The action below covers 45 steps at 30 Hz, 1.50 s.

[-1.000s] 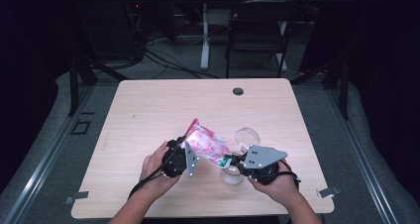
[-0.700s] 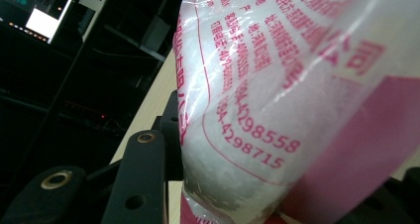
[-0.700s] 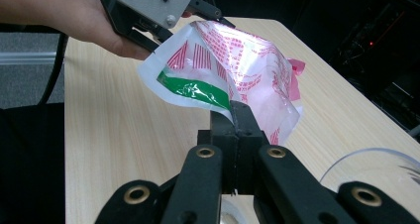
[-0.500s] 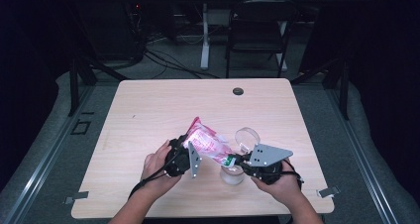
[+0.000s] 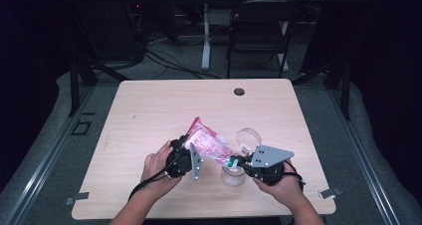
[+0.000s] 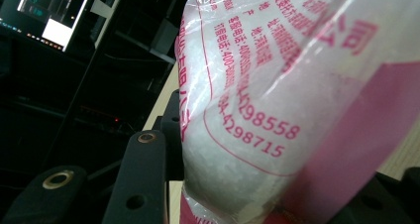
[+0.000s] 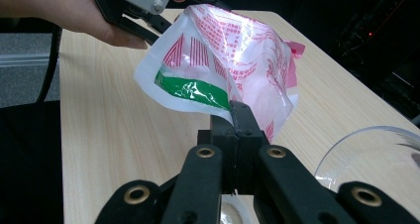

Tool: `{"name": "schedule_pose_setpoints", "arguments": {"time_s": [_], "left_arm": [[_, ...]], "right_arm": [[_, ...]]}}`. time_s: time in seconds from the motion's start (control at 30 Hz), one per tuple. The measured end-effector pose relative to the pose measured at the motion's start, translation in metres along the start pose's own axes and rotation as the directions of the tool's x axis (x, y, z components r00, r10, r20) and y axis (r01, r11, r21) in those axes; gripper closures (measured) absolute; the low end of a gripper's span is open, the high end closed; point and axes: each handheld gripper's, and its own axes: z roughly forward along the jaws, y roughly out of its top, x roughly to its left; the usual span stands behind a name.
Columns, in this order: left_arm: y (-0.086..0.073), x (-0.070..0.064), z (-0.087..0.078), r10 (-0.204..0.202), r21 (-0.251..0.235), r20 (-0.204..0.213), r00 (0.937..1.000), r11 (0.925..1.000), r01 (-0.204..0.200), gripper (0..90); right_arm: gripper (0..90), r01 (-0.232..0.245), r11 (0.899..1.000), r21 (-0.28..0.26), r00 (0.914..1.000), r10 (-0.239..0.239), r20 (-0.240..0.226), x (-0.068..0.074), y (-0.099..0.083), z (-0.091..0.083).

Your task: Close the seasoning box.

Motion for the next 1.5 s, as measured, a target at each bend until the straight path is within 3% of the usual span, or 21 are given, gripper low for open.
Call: {"name": "schedule_pose_setpoints", "arguments": {"time_s": [0.2, 0.73, 1.5], "left_arm": [[0.0004, -0.0005, -0.0012, 0.029, 0.001, -0.024, 0.9993, 0.9996, -0.029, 60.9], [0.0021, 0.0019, -0.0032, 0.060, -0.001, -0.056, 0.9966, 0.9982, -0.060, 61.0], [0.0092, 0.0050, -0.0041, 0.122, 0.003, -0.064, 0.9905, 0.9925, -0.122, 61.2]], "right_arm": [[90.0, -0.003, 1.000, 0.005, 1.0000, 0.003, -0.009, 0.0013, -0.0023, 0.0011], [90.0, 0.000, 1.000, 0.017, 0.9999, 0.001, -0.017, 0.0031, -0.0046, 0.0024], [90.0, -0.011, 1.000, 0.019, 0.9998, 0.011, -0.019, 0.0013, -0.0074, -0.0007]]}}
